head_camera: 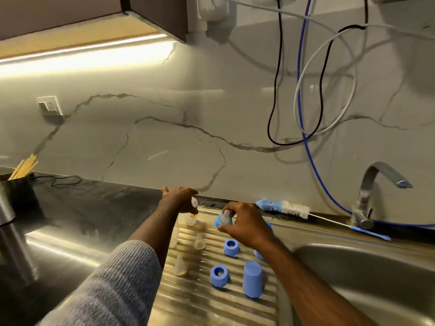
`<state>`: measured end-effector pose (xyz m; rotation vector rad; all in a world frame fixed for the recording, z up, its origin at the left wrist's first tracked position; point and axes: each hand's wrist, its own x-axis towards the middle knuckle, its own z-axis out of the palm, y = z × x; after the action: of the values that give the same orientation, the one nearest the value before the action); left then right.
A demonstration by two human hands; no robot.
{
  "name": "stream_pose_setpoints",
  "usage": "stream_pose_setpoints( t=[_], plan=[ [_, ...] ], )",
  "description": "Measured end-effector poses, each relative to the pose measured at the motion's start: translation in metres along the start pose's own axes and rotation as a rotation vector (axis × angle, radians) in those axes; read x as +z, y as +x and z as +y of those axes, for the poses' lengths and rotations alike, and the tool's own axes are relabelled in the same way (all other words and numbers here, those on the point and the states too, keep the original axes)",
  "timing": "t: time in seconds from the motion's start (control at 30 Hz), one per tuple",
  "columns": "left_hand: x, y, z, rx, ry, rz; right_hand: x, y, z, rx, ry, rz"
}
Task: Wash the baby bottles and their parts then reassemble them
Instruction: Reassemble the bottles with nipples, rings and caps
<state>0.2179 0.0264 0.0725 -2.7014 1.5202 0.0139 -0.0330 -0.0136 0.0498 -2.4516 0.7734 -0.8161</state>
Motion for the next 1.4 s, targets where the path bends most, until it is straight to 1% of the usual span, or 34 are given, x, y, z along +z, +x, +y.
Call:
stream_pose_setpoints(
  t=[0.07,0.13,0.2,0.27,0.3,0.33,0.4,0.43,0.5,0.57,0.63,0.7,0.8,0.87,0.93,1.07,1.17,1.23,1.4],
  plan=[
    [0.006,0.005,0.004,0.017,0.029,-0.003,-0.002,-0.001,0.007,0.011,-0.002,-0.002],
    [0.01,0.007,0.008,0.036,0.039,0.044,-0.004,-0.003,0.014,0.018,0.01,0.008],
    [0.009,0.006,0.013,0.061,0.053,0.136,-0.007,-0.007,0.019,0.02,0.029,0.034],
    [0.001,0.001,0.023,0.094,-0.009,0.276,-0.011,-0.012,0.025,0.033,0.049,0.089],
    [-0.005,-0.004,0.034,0.113,-0.109,0.355,-0.015,-0.016,0.03,0.052,0.067,0.123],
    [-0.011,-0.011,0.048,0.137,-0.256,0.438,-0.021,-0.021,0.035,0.078,0.102,0.162],
    [-0.02,-0.03,0.077,0.172,-0.627,0.568,-0.031,-0.033,0.047,0.147,0.23,0.261],
    [-0.024,-0.043,0.094,0.188,-0.803,0.604,-0.038,-0.041,0.054,0.191,0.295,0.319],
    [-0.026,-0.073,0.132,0.218,-1.091,0.622,-0.054,-0.061,0.072,0.293,0.389,0.432],
    [-0.022,-0.104,0.171,0.24,-1.324,0.567,-0.071,-0.084,0.094,0.4,0.514,0.527],
    [-0.012,-0.129,0.206,0.246,-1.447,0.488,-0.089,-0.105,0.114,0.492,0.7,0.607],
    [0.002,-0.148,0.238,0.268,-1.497,0.403,-0.109,-0.126,0.13,0.536,0.849,0.679],
    [0.025,-0.172,0.283,0.281,-1.538,0.282,-0.134,-0.152,0.146,0.559,1.024,0.736],
    [0.039,-0.184,0.307,0.305,-1.536,0.203,-0.144,-0.166,0.153,0.568,1.12,0.737],
    [0.05,-0.191,0.319,0.35,-1.542,0.132,-0.146,-0.174,0.156,0.547,1.155,0.67],
    [0.068,-0.197,0.33,0.384,-1.46,0.065,-0.144,-0.182,0.158,0.493,1.07,0.484],
    [0.074,-0.197,0.329,0.375,-1.41,0.076,-0.144,-0.179,0.158,0.489,1.036,0.421],
    [0.075,-0.194,0.325,0.394,-1.32,0.12,-0.143,-0.178,0.158,0.486,1.03,0.39],
    [0.077,-0.184,0.313,0.451,-1.152,0.17,-0.147,-0.182,0.166,0.465,0.876,0.32]
  ],
)
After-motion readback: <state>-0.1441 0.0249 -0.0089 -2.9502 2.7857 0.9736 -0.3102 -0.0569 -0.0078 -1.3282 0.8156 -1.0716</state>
